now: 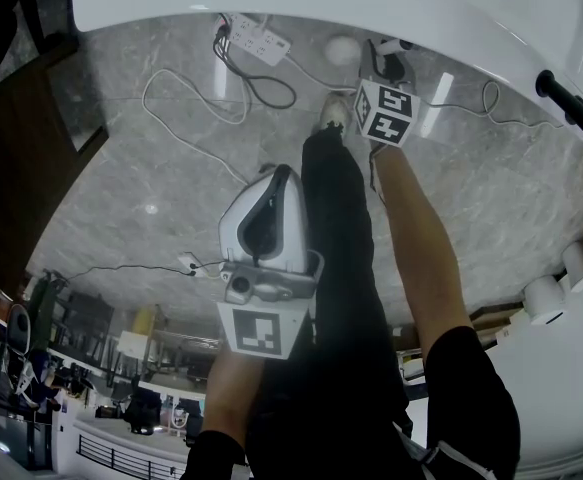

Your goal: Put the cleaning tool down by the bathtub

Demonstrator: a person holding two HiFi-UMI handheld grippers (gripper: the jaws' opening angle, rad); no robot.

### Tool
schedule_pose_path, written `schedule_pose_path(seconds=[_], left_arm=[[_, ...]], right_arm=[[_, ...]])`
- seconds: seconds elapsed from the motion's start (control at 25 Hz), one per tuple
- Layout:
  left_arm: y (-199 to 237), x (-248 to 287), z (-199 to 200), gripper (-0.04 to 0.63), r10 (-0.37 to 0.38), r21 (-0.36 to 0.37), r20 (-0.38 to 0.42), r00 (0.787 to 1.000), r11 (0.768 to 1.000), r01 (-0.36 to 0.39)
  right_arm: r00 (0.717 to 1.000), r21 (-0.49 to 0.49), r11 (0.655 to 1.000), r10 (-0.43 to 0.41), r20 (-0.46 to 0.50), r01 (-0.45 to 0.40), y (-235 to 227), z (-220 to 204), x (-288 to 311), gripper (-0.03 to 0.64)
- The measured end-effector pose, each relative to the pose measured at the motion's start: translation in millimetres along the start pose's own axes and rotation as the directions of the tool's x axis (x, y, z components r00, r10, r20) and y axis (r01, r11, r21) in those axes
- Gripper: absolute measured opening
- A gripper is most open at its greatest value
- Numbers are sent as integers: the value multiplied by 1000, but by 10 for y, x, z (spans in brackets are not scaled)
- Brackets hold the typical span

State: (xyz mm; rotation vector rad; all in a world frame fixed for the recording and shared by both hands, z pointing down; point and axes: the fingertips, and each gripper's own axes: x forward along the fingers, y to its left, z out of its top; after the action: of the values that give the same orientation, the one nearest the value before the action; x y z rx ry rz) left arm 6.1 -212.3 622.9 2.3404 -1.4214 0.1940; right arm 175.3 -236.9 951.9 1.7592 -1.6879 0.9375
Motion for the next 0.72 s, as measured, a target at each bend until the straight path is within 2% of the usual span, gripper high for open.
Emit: schedule_pose_path(seconds=[0.24,0.72], left_arm=[[-11,-26,0,5,1,3,0,1000,1000,-1],[-54,-60,-16,6,1,8,-3,1000,1000,-1]], right_arm=[[1000,-30,1000,6,3,-5,63,-27,-37,150],[1000,-2,1000,-4,-5,4,-17,-104,-75,163]])
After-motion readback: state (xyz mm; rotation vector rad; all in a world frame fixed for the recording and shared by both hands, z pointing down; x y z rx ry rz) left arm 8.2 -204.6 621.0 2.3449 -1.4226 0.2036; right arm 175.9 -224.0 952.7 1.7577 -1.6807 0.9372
